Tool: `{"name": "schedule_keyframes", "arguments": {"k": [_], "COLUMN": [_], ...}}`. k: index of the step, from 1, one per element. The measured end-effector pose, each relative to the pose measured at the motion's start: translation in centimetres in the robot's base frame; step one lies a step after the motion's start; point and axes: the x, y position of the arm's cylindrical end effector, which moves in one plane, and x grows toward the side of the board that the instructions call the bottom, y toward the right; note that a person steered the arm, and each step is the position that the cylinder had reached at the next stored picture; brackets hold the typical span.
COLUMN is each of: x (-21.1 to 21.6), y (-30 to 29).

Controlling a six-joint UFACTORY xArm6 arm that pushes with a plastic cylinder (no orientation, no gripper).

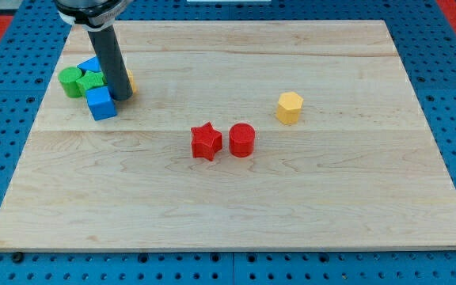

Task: Push the red circle into the red star

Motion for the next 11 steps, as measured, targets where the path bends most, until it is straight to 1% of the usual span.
{"name": "schedule_keyframes", "arguments": {"k": [1,2,3,4,5,6,7,9,11], "x": [-1.0,-0.1,3.4,5.1,13.6,11.7,9.3,9.0,2.1], "y": [3.6,11.3,17.3,23.5,24.9,22.9,18.9,12.8,12.3]}}
